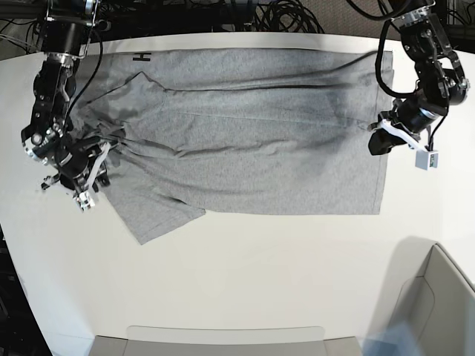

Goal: Fold the T-shirt properly
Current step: 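Move both grippers down the shirt's sides and grasp the hem corners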

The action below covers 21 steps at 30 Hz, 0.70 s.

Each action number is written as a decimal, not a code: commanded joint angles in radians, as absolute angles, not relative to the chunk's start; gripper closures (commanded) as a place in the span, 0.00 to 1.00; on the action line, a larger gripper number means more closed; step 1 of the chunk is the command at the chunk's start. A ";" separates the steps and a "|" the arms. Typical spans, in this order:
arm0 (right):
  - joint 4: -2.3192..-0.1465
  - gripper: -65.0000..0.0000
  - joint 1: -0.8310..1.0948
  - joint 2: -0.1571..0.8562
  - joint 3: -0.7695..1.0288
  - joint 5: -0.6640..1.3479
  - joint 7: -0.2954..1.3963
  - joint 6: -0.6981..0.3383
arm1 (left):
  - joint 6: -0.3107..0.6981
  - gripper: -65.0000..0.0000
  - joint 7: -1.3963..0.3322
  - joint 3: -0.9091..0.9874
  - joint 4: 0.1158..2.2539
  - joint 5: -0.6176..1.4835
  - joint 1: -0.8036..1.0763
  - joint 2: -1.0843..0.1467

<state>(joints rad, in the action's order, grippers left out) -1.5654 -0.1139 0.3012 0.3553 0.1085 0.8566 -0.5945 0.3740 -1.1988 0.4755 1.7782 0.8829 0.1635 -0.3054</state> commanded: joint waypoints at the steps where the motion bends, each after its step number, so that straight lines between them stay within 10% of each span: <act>1: -1.552 0.76 -0.173 0.318 0.361 0.107 0.842 -0.598 | 0.380 0.91 -1.181 0.478 1.793 0.900 0.151 -0.320; 12: -0.665 0.76 -0.656 0.325 0.351 0.019 0.556 -0.595 | 0.380 0.91 -1.181 0.478 1.793 0.901 0.151 -0.321; 21: -0.383 0.76 -0.688 0.317 0.351 0.004 0.357 -0.530 | 0.380 0.91 -1.175 0.479 1.793 0.901 0.151 -0.320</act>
